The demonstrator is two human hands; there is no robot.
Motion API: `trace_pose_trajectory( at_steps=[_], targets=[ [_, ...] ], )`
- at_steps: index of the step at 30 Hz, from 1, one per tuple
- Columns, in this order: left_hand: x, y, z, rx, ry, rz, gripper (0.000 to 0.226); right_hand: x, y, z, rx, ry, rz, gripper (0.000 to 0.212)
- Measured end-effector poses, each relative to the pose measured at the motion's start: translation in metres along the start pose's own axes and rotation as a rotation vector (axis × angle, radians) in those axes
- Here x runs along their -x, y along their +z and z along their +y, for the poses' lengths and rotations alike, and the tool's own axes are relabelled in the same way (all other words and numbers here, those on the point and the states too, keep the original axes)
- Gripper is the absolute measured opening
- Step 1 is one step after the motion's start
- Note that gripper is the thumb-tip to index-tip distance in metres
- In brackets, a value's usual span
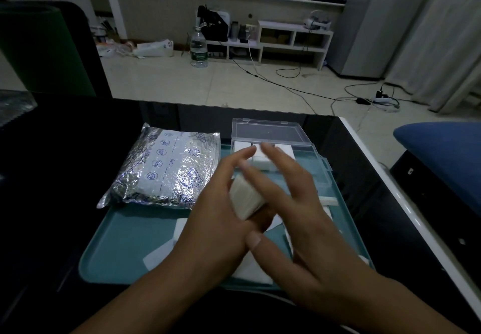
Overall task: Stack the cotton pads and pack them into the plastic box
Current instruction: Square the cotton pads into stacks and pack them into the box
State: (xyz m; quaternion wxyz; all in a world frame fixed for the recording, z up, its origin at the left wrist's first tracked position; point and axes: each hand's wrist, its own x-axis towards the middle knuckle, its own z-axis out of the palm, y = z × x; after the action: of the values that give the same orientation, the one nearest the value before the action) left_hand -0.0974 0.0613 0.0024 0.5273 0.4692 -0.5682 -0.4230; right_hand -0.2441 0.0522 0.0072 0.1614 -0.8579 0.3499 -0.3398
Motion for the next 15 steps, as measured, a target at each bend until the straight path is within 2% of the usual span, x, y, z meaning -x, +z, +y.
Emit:
trace_pose_trajectory(
  at_steps=[2,6,8,12,15],
  targets=[
    [0.0005,-0.0008,-0.0007,-0.005,0.007,-0.032,0.067,0.0020,-0.0004,-0.0023,0.032,-0.032,-0.024,0.069],
    [0.0001,0.0008,-0.0020,-0.019,0.019,-0.075,0.032,0.0013,-0.0046,-0.0019,0.026,-0.007,0.004,0.071],
    [0.0001,0.0026,-0.0036,0.006,0.005,-0.097,0.024,0.0010,-0.0050,-0.0004,0.054,0.000,-0.020,0.066],
    [0.0002,0.0036,-0.0051,0.013,0.017,-0.106,0.024,0.0019,-0.0040,-0.0010,0.048,0.020,0.004,0.065],
    [0.0022,0.0017,-0.0096,-0.207,0.081,-0.091,0.025,0.0037,0.0009,-0.0078,-0.078,0.178,0.045,0.071]
  ],
)
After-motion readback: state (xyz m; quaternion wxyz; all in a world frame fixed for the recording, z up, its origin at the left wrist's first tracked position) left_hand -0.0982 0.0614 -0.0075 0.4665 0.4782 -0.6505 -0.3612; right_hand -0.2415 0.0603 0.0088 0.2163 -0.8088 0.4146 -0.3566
